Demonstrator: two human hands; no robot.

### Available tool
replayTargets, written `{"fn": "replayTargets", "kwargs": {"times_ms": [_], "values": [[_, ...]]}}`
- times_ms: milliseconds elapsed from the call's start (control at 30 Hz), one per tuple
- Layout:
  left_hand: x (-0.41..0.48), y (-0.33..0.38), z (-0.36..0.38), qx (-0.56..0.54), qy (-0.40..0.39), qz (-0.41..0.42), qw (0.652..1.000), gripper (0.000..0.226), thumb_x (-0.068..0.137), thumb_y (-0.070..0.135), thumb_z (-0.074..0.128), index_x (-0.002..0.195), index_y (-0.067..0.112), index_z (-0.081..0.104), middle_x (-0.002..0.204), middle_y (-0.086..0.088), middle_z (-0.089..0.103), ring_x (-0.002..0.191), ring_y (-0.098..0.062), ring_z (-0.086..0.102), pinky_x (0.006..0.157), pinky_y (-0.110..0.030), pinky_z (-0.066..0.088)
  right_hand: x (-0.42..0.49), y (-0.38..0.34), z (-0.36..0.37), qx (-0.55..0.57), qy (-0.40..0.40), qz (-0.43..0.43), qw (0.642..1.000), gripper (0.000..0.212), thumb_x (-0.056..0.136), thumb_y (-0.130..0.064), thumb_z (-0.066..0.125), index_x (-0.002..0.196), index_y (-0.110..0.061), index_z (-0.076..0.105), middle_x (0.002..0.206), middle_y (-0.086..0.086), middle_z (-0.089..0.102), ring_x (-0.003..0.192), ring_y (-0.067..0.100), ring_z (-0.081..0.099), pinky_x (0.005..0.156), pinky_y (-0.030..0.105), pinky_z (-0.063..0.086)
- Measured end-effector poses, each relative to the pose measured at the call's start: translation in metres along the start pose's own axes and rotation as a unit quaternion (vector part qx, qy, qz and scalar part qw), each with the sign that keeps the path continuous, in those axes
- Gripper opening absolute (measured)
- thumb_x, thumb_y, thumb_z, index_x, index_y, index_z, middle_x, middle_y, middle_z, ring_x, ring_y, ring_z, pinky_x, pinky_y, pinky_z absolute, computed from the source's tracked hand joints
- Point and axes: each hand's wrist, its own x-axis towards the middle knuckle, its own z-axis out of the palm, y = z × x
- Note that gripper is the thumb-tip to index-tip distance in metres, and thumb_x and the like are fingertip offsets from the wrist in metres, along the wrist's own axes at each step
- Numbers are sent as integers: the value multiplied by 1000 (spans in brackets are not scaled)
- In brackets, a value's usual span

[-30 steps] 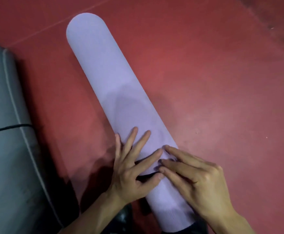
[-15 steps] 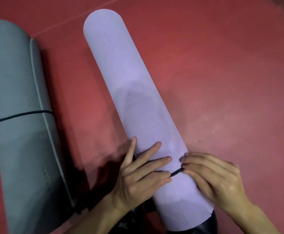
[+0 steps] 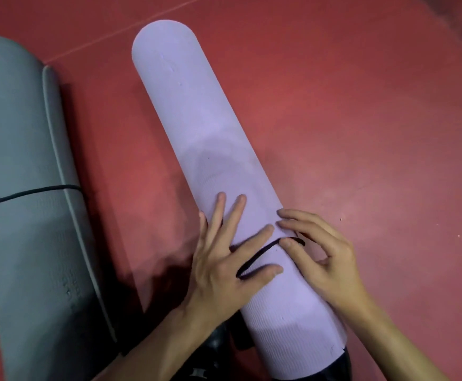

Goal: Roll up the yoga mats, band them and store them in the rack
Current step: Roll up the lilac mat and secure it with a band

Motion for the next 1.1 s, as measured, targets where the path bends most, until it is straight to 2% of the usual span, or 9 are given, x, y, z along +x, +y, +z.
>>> {"fn": "replayTargets", "kwargs": {"times_ms": [100,233,400,533,667,800,900,1000,1100], "values": [[4,3,2,-13,76,19,997,23,97,40,72,105,22,84,144,-7,62,149,-42,39,116,-68,33,-24,10,-13,82,-8,109,991,27,92,-8,74,119,-11,76,131,-4,72,128,17,64,106,30,51],[-3,-4,0,19,98,67,993,19,100,28,72,92,16,84,130,0,71,142,-37,51,114,-64,39,-35,20,-23,108,20,169,980,21,85,-5,73,100,-15,84,111,-6,79,111,16,72,98,35,56],[-12,-15,-17,19,107,107,988,11,95,8,74,85,9,79,119,-5,75,133,-35,61,106,-71,43,-22,10,-3,99,12,112,989,13,92,-6,74,101,-12,81,102,-7,74,99,13,71,90,19,51],[-4,-11,-28,23,43,100,994,17,95,30,76,106,19,68,129,-5,69,142,-30,52,117,-71,27,-18,-1,16,-41,-16,-39,998,14,102,-14,64,99,-7,75,101,-3,70,100,15,67,89,27,51],[4,-5,-25,25,66,61,996,20,92,33,79,81,17,80,118,2,74,134,-23,60,117,-71,27,-8,-12,32,-103,-60,-107,987,23,109,-20,50,102,-8,69,105,0,67,98,18,66,78,34,54],[10,-10,-34,25,106,38,993,17,92,21,79,78,11,78,110,-1,77,127,-23,65,115,-65,37,30,-25,25,-153,-103,-134,974,24,110,-23,49,103,-12,69,108,-6,65,93,11,65,64,19,42],[22,-28,-48,75,134,61,986,16,93,16,80,80,7,77,102,-2,78,122,-24,68,109,-65,42,59,-28,43,-181,-100,-154,966,15,107,-21,57,104,-16,70,107,-6,68,95,15,66,57,34,52],[22,-36,-55,99,132,73,984,13,95,13,76,83,8,78,101,-2,78,122,-24,68,108,-64,44,56,-20,50,-120,-74,-141,980,15,105,-22,64,107,-15,76,110,-6,70,100,18,67,70,41,56],[10,-37,-55,78,128,39,988,13,95,12,71,84,9,77,101,-2,76,125,-21,67,107,-61,47,23,1,31,4,-71,-32,997,24,96,-20,74,117,-9,78,124,-2,70,114,19,68,94,39,56]]}}
